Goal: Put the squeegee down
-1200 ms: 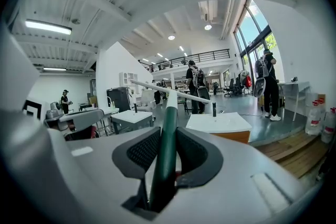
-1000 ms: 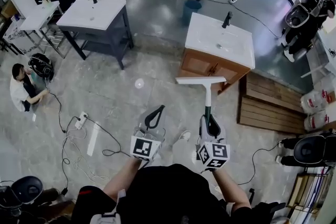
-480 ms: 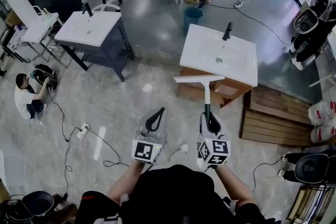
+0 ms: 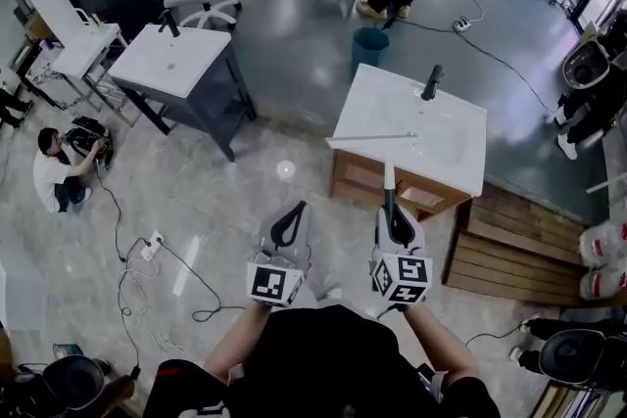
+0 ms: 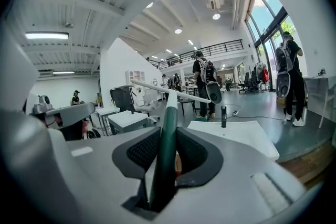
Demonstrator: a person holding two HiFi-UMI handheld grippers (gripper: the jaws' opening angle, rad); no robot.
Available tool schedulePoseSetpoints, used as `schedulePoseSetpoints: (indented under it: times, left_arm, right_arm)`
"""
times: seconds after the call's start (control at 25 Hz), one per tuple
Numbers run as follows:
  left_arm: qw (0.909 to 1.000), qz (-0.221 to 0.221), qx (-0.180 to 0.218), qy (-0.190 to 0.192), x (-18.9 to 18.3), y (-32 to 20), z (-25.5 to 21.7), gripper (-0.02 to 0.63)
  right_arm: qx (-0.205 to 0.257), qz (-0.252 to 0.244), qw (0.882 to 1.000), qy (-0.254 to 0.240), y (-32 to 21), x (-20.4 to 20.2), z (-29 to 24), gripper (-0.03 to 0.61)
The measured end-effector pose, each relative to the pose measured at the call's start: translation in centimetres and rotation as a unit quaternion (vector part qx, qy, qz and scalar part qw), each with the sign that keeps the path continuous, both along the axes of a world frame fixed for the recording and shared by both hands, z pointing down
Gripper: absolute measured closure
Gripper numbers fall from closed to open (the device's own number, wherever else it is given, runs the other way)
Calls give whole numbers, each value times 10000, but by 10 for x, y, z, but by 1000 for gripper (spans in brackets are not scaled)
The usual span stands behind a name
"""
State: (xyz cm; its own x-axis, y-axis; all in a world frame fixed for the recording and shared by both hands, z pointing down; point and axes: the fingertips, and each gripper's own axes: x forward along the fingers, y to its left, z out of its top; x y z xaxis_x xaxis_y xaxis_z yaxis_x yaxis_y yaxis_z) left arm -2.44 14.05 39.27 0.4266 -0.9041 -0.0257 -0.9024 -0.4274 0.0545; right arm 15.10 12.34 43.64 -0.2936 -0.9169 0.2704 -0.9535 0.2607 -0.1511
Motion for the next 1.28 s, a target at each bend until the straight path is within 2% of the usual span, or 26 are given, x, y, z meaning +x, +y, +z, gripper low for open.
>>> schedulePoseSetpoints:
  times: [0.2,0.36,0.72,1.0,1.28]
  left_arm:
    - [10000,18,-15,30,3,-41,6,612]
    - [9995,300,-8,-14,10,-85,20,612]
    - [9946,1031,-73,-1,18,-209,15,612]
    - [9863,1635,-166,143,17,-291,15,612]
    - [9812,1897,-274,239,10,-355,23,612]
  right_arm:
    - [86,58,9999,-33,-40,4,-5,477]
    - [168,246,9994,162,-72,11,4,477]
    - [-201,1051,9942,121,-167,24,7,477]
    - [-494,1537,9869,53,-241,11,16,477]
    - [-697,1818,9808,68,-303,-2,34,477]
